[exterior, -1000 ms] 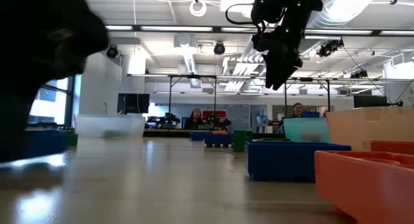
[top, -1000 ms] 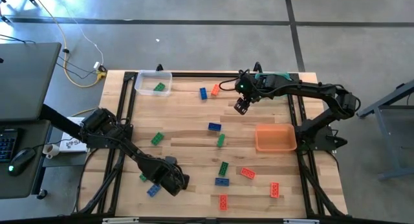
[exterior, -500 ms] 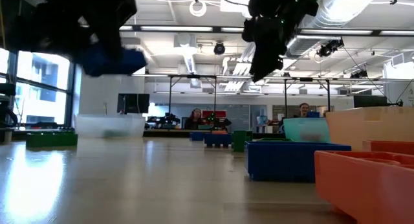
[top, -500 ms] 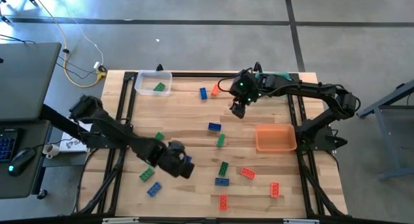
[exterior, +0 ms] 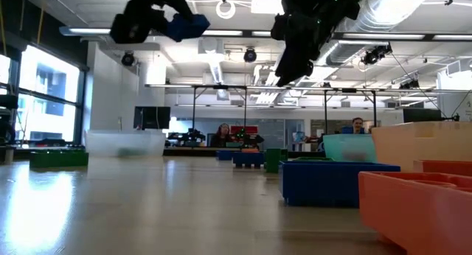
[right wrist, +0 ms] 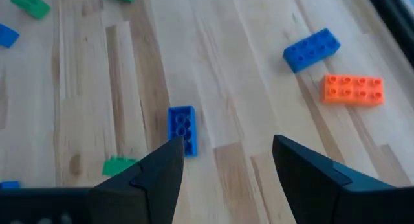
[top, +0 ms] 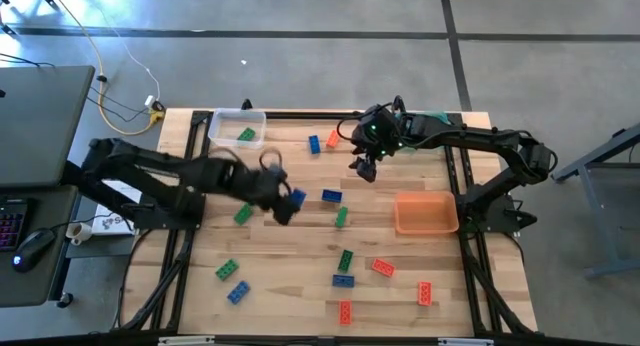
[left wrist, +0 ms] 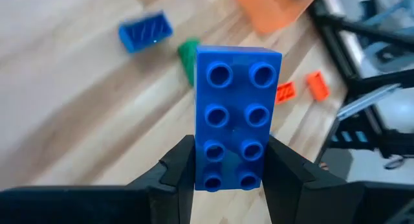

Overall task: Sort & place blocks by color
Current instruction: Put the blue game piece into the orange bin

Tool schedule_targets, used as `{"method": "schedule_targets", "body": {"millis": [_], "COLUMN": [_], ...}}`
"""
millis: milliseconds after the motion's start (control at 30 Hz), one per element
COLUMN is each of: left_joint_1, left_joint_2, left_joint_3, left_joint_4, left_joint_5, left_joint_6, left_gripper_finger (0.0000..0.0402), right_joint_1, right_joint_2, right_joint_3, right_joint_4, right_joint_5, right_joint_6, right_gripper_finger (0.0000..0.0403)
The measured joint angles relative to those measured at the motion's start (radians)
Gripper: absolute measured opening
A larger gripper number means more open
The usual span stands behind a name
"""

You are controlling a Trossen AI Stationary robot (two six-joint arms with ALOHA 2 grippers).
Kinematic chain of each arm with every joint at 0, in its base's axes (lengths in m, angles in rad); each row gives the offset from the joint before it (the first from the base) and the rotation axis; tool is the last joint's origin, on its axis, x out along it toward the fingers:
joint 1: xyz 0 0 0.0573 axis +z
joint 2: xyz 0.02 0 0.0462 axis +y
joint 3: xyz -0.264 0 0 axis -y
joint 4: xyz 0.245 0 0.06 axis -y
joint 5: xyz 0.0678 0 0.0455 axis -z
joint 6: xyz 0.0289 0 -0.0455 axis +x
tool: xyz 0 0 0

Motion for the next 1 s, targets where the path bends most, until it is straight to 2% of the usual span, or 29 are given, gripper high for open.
{"method": "schedule_targets", "body": {"millis": [267, 500, 833, 1000], "left_joint_1": [0.271, 0.452, 0.622, 0.679], "left_joint_2": [-0.062, -0.065, -0.059, -0.056], "left_joint_3": [0.0, 0.001, 0.001, 0.001], "left_joint_4": [0.017, 0.025, 0.025, -0.015], "left_joint_5": [0.263, 0.513, 0.868, 0.956], "left_joint_6": [0.209, 0.346, 0.506, 0.518], "left_gripper_finger": [0.011, 0.011, 0.011, 0.011], "right_joint_1": [0.0, 0.003, 0.063, 0.099], "right_joint_2": [0.0, 0.0, 0.0, 0.0], "right_joint_3": [0.0, 0.0, 0.0, 0.0], "right_joint_4": [0.168, 0.304, 0.445, 0.527], "right_joint_5": [0.038, 0.05, -0.044, -0.011], "right_joint_6": [0.004, -0.003, -0.297, -0.397], "right_gripper_finger": [0.0224, 0.0225, 0.0225, 0.0225]}}
